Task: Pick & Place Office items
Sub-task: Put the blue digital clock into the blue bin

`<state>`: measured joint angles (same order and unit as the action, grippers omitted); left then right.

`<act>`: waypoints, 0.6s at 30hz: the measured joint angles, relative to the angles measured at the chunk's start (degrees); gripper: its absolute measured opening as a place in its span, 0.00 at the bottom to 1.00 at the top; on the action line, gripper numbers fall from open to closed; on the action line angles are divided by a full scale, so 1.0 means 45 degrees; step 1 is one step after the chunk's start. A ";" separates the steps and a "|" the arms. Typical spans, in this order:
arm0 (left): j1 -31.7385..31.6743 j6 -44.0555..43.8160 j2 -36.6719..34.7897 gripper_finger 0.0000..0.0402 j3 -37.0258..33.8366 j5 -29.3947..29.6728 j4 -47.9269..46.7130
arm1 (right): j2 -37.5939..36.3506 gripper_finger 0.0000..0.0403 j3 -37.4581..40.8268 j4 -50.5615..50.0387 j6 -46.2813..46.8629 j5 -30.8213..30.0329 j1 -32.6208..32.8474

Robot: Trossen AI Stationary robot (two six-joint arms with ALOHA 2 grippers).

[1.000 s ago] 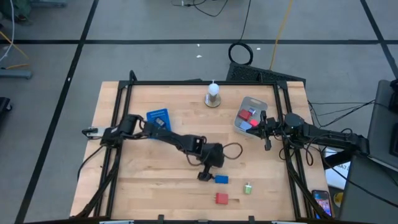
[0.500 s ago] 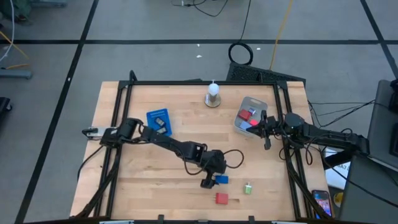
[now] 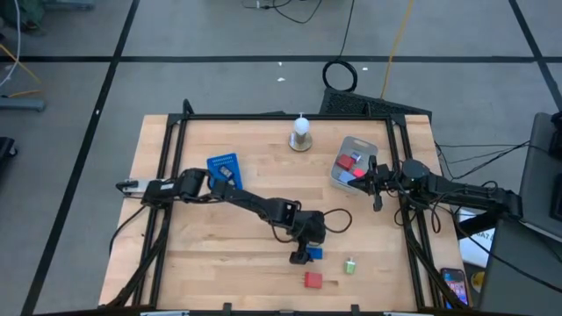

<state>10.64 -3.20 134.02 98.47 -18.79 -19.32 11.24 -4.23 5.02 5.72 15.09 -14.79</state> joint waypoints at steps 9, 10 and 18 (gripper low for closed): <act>-0.0380 -0.0161 -0.0034 0.99 0.0015 0.1730 -0.1338 | 0.0001 0.00 0.0000 -0.0015 0.0053 0.0004 0.0000; -0.0438 -0.0185 -0.0029 0.99 0.0011 0.1810 -0.1500 | 0.0001 0.00 -0.0002 -0.0015 0.0053 0.0002 0.0000; -0.0818 0.0213 -0.0087 0.99 0.0010 0.2407 -0.2692 | 0.0001 0.00 0.0000 -0.0016 0.0053 -0.0001 0.0000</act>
<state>6.96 -2.24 133.62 98.52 -7.95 -31.43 11.25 -4.23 4.95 5.96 15.09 -14.79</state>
